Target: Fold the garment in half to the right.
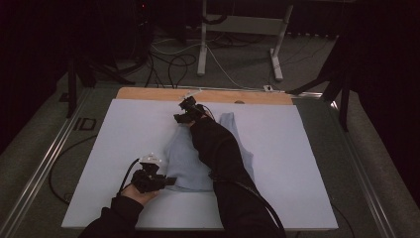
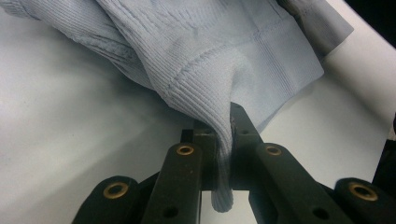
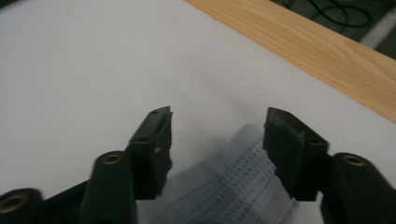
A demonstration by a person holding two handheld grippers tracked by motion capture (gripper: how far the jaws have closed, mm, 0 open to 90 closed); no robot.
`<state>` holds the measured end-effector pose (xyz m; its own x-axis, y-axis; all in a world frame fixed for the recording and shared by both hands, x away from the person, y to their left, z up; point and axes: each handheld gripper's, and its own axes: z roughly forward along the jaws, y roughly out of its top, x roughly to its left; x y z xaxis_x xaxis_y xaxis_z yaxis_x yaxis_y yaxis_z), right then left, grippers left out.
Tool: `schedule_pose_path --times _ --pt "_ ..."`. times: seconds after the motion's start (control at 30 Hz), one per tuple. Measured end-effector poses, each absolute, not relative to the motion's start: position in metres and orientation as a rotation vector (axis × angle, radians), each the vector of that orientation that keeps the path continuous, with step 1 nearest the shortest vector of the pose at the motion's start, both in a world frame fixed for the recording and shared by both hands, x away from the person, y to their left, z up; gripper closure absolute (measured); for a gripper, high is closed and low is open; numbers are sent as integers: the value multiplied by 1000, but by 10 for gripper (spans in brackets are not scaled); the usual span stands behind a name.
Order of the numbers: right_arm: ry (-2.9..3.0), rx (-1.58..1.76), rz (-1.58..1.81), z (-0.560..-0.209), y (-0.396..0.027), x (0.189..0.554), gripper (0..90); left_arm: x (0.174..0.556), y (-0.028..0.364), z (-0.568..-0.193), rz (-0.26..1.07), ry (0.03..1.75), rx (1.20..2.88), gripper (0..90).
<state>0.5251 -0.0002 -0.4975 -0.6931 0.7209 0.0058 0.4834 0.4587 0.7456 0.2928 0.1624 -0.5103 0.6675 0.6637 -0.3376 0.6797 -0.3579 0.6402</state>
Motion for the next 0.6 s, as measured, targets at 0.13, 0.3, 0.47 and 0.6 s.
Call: schedule_pose_path --times 0.13,0.3,0.47,0.6 --pt "2419 1065 1005 -506 2 530 473 293 161 -510 -25 1027 2093 852" --pt "2416 1088 941 -511 3 532 499 293 161 -510 -28 1028 2089 852" --pt "2427 1071 867 -518 7 531 513 293 160 -510 -27 1027 2090 853" --pt "2425 1072 847 -522 10 530 512 292 159 -511 -24 1027 2090 853"
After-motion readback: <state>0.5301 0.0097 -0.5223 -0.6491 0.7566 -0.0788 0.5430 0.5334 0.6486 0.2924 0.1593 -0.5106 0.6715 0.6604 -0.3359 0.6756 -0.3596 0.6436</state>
